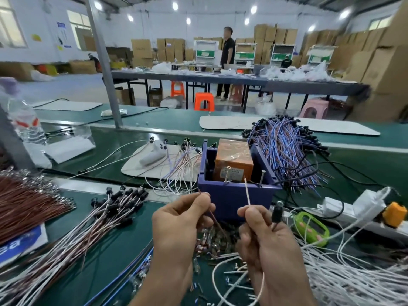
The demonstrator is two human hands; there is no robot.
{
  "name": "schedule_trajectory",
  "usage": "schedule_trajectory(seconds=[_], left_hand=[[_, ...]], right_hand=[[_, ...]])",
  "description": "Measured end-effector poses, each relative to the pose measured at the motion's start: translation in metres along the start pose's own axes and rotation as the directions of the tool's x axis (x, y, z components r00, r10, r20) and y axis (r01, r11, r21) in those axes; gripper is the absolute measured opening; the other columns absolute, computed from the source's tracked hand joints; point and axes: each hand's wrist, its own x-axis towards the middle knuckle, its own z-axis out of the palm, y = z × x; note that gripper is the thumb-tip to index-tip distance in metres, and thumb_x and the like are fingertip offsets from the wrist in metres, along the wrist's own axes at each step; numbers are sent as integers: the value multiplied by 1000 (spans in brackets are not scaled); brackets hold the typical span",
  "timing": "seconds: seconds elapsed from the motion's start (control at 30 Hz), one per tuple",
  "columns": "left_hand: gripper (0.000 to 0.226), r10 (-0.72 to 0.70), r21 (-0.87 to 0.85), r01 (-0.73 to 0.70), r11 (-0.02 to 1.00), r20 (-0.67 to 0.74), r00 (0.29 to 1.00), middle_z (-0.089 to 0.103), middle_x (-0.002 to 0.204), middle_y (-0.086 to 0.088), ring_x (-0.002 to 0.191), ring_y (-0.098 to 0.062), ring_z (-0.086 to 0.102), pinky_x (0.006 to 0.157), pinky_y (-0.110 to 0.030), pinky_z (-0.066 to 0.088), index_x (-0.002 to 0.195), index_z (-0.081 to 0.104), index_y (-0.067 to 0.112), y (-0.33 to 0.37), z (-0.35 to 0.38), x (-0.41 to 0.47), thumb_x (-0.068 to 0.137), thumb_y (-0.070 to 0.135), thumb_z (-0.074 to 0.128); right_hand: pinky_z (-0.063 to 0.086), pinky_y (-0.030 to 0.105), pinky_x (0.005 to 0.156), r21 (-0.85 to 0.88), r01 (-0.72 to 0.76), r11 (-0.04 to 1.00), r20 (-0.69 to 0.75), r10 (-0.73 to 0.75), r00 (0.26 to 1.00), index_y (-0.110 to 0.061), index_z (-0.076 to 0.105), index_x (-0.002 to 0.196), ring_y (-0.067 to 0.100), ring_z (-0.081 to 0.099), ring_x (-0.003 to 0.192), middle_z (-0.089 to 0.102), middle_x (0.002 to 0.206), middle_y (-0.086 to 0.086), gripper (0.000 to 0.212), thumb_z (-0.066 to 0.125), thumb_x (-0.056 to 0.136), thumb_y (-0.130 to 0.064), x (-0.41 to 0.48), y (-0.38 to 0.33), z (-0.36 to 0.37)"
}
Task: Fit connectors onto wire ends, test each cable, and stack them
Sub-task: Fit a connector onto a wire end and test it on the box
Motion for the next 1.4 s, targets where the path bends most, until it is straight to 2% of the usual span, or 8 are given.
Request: schedule_trajectory(seconds=[0.2,0.4,0.53,0.6,0.77,1.0,1.2,1.4], left_hand=[[19,-96,-101,93,991,-26,995,67,64,-14,42,-13,49,41,-18,41,75,76,7,-1,-9,-1,92,10,70],[55,-90,-47,97,994,139,986,77,83,-16,57,-15,65,51,-21,50,102,76,7,-13,-7,-9,91,55,54],[16,-172,53,164,985,312,934,79,98,-14,74,-17,74,63,-21,57,98,82,13,-21,0,-16,84,11,76],[27,-228,106,204,973,328,917,79,95,-16,71,-19,75,64,-23,58,90,84,17,-24,3,-19,86,-6,71],[14,-218,30,217,976,225,950,77,83,-19,55,-19,68,55,-27,58,83,83,12,-23,8,-21,85,1,74],[17,-137,-85,141,986,51,989,75,75,-22,47,-22,65,51,-31,56,96,70,1,-32,28,-23,82,1,79],[12,-77,-46,79,996,38,996,74,71,-19,46,-19,61,51,-31,55,74,78,11,-42,36,-14,86,13,78],[14,-74,-62,75,995,24,997,73,73,-21,48,-19,61,52,-32,56,71,78,10,-40,36,-6,84,16,79]], right_hand=[[23,18,32,94,-24,995,28,21,999,-8,75,71,8,24,30,44,50,9,20,65,78,-24,-6,2,-1],[22,19,32,276,22,961,-67,-4,998,-10,75,73,7,21,30,46,53,8,24,60,87,-23,-7,1,-12],[28,19,36,315,50,948,-127,-10,992,-9,71,83,8,24,35,50,58,8,19,63,84,-26,-4,1,-16],[33,20,38,314,35,949,-133,7,991,-8,69,88,10,30,38,53,60,8,20,64,83,-27,-4,2,-16],[41,20,35,293,8,956,-130,32,991,-7,71,85,13,44,38,61,64,11,22,65,80,-28,-4,2,-13],[49,29,41,324,40,945,-124,1,992,-5,71,86,11,36,33,60,61,11,23,55,99,-17,1,6,-6],[47,25,40,380,65,923,-144,-10,989,-5,72,81,11,35,32,59,59,12,20,63,82,-23,9,5,-7],[44,23,41,396,58,916,-161,7,987,-2,66,87,10,35,33,57,58,11,21,54,100,-13,14,6,0]])
